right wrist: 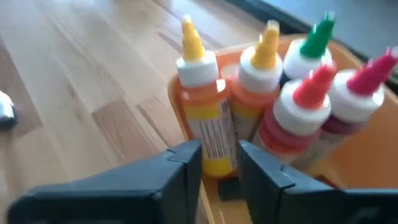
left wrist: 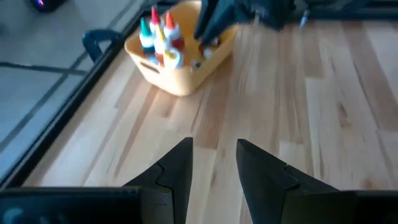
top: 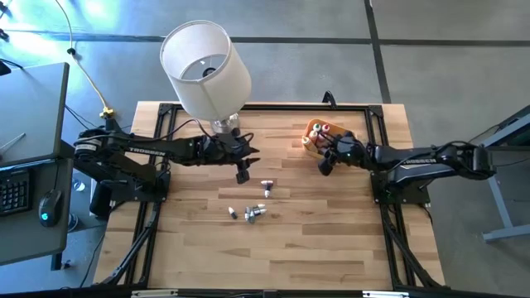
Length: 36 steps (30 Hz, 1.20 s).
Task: Pick & Place food coloring
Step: Adjust the food coloring bottles in the yellow bin
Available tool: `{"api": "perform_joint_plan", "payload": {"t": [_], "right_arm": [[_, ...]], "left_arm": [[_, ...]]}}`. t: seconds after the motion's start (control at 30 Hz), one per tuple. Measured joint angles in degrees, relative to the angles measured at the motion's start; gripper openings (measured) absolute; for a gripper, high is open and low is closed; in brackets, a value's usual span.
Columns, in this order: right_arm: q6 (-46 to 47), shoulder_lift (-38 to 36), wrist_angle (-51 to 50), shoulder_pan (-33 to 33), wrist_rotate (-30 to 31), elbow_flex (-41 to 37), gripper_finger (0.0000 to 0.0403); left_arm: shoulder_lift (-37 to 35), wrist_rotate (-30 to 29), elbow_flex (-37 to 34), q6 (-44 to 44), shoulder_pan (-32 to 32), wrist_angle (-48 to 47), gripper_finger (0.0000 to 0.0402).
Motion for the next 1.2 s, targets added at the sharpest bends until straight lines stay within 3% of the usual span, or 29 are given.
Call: {"api": "perform_joint_plan", "payload": {"t": [0.2,0.53,0.87,0.97,1.2], "right_arm": [[3.7,5.2,1.7,-0.1,0.1,0.0,0.0009],[5.5,17.0,6.1,-0.6,-0.3,1.9,0.0004],[2.0,27.8,5.1,-6.7,-6.5,8.7,0.0001],[-0.1,29.1,5.1,-7.7,-9.3,10.4,0.0001],[-1.8,26.7,2.9,-7.6,-9.7,11.5,0.0001]], "left_arm": [[0.3,0.1,0.0,0.0,0.0,1.5,0.0119],[0.3,0.1,0.0,0.0,0.0,1.0,0.0119],[0.3,0.0,0.0,0.3,0.0,0.9,0.0119],[0.3,-0.1,0.0,1.8,0.0,0.5,0.0119],[0.3,-0.1,0.0,2.0,0.0,0.5,0.0119]]}}
